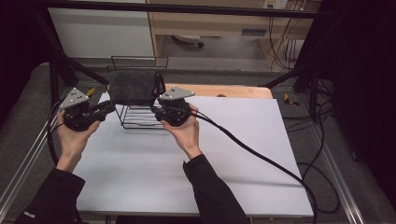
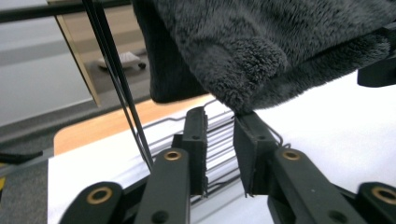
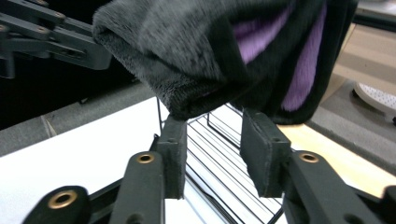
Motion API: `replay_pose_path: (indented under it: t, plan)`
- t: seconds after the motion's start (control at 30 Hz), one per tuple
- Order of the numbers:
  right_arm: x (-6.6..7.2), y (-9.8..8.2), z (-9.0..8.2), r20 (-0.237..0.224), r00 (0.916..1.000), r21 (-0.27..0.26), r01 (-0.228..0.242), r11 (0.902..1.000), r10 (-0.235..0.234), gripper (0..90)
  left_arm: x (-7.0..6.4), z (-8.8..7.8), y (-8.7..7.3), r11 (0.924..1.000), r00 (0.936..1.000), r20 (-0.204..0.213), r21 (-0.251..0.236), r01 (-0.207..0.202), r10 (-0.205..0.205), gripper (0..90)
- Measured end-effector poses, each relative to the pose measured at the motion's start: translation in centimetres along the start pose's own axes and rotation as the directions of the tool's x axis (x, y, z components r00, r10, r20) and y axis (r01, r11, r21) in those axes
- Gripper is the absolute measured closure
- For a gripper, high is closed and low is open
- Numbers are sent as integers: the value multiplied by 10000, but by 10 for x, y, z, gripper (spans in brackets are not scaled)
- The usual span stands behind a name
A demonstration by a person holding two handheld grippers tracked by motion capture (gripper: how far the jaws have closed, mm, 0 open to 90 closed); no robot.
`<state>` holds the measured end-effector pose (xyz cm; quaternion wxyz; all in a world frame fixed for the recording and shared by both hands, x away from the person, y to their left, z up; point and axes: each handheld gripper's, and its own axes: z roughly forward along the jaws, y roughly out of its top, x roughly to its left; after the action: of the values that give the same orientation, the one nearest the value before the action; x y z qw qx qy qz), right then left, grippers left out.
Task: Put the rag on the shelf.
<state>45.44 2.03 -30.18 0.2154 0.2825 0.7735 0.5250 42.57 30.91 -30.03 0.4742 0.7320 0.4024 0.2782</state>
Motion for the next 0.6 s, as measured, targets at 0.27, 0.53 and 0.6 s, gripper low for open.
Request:
replay_pose_path:
  t: [0.27, 0.53, 0.6]
  plan:
    - [-14, -21, 8, 260, 9986, 202, -466, 9987, 461, 416, 1, 15, -14, 9947, 9991, 43, 939, 415, -421, 588]
    - [-24, -28, -8, 49, 9971, 465, -757, 9960, 755, 184, -5, 21, -23, 9891, 9988, 315, 1435, 323, -372, 405]
    - [-27, -29, -15, -16, 9968, 602, -802, 9950, 805, 143, -8, 21, -24, 9870, 9984, 450, 1585, 259, -335, 351]
